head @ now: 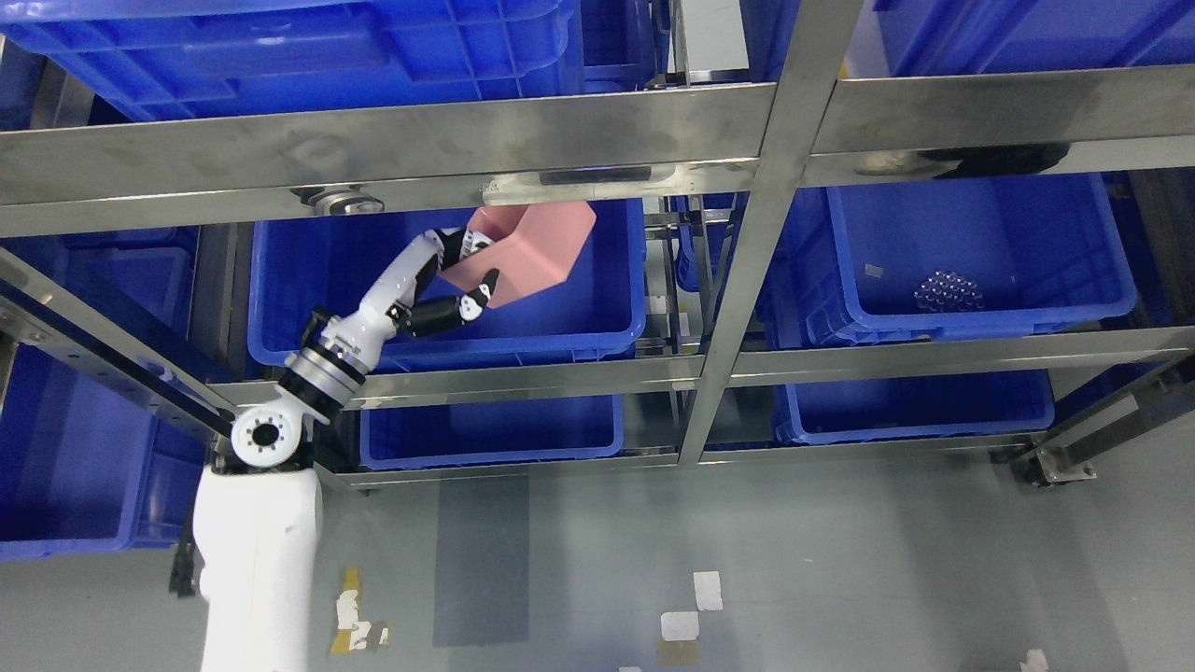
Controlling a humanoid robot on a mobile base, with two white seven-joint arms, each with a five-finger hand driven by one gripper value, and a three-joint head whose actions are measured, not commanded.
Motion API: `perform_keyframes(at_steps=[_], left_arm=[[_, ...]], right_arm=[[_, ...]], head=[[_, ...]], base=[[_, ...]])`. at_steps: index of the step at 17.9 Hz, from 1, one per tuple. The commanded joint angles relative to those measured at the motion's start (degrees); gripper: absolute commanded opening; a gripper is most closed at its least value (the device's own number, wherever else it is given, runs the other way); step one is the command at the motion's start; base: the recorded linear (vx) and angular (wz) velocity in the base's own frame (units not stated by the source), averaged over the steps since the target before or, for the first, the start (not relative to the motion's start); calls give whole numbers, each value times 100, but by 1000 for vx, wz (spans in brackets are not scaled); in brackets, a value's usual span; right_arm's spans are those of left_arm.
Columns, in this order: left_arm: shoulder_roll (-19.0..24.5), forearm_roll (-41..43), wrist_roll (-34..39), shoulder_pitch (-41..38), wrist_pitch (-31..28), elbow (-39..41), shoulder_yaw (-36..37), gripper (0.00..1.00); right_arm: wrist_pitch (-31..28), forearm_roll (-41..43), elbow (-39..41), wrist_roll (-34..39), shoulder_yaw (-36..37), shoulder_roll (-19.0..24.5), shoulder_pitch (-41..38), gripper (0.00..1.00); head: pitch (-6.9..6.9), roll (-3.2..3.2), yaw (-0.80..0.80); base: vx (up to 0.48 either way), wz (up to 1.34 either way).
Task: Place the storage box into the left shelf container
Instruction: 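Lower the held pink box into the blue bin on the shelf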
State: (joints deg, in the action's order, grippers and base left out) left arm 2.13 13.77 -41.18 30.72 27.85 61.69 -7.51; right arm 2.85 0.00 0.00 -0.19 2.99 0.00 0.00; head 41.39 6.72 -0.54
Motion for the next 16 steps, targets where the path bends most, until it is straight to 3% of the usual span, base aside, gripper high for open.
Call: perform_keyframes(at_steps=[1,6,9,11,14,16], left_arm=[[86,1705,-4,1065,27,-1710,-146,7],[209,3015,13,1638,71,-2205,-101,10],[218,3185,13,1639,133,-2205,-101,13],[218,3176,31,1612,141,-2170,-136,20],[209,3150,267,1568,141,-2117,-154,54],[183,3088,312,1533,141,-1986,-232,70]], right_arm=[[5,123,100,10,0,-100,18,100],[5,123,100,1,0,-100,26,100],[-4,123,100,1,0,-100,17,100],[-4,123,100,1,0,-100,18,100],[-4,123,100,1,0,-100,18,100],[-4,123,100,1,0,-100,18,100]], head=[[0,0,0],[0,0,0],[0,0,0],[0,0,0],[0,0,0],[0,0,0]], base=[[-2,18],[0,4],[0,0],[0,0],[0,0],[0,0]])
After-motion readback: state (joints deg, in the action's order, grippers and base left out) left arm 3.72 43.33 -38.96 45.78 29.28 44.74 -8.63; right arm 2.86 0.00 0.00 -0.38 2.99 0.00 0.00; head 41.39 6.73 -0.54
